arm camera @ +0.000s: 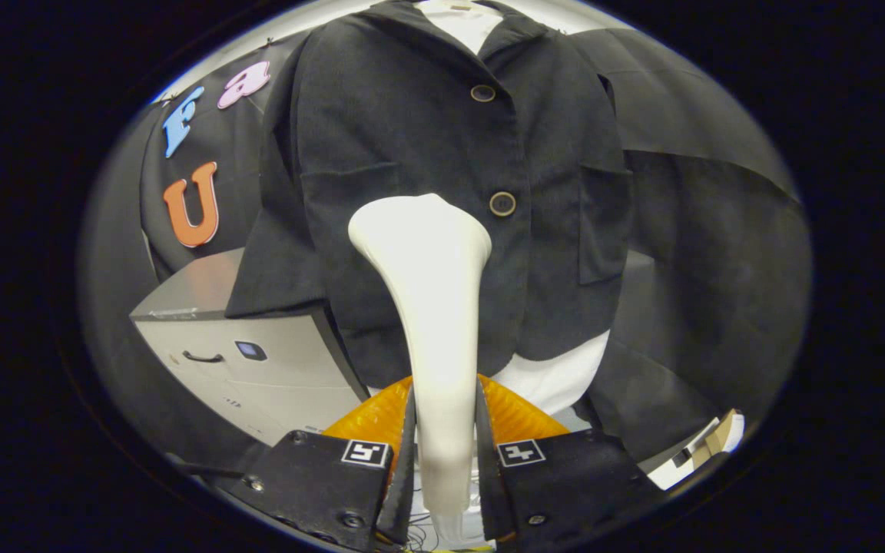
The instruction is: Iron the clothes twice with a garment steamer, once on the left side and once on the right side.
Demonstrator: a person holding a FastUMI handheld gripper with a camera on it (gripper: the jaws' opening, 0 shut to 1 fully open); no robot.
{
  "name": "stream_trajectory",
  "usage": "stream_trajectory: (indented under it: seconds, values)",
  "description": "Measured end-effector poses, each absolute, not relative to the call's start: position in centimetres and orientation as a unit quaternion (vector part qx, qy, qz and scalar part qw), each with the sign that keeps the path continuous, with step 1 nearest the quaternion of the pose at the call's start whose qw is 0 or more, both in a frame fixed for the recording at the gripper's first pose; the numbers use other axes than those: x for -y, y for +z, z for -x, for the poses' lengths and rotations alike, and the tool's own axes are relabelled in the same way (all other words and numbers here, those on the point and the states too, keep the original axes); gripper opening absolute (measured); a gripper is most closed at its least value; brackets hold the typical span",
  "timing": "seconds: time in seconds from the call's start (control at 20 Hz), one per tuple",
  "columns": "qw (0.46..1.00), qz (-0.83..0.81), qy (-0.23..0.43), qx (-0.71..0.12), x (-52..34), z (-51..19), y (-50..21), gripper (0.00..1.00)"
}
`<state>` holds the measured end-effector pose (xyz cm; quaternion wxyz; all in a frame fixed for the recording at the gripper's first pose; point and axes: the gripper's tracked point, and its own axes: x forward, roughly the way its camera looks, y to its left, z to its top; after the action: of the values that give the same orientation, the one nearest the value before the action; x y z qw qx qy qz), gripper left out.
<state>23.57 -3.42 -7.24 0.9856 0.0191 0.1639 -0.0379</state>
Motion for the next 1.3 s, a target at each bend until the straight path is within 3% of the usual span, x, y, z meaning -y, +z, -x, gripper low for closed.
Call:
stream_trajectory:
  seconds: [0.65,1.0,1.3]
  values:
    - [0.976,-0.03,-0.045,-0.209,3.2,-23.2,-11.9,0.38]
    - [0.981,-0.052,-0.043,-0.182,5.2,-20.0,-8.3,0.38]
    - [0.99,-0.06,-0.061,-0.109,10.4,-16.9,-0.6,0.38]
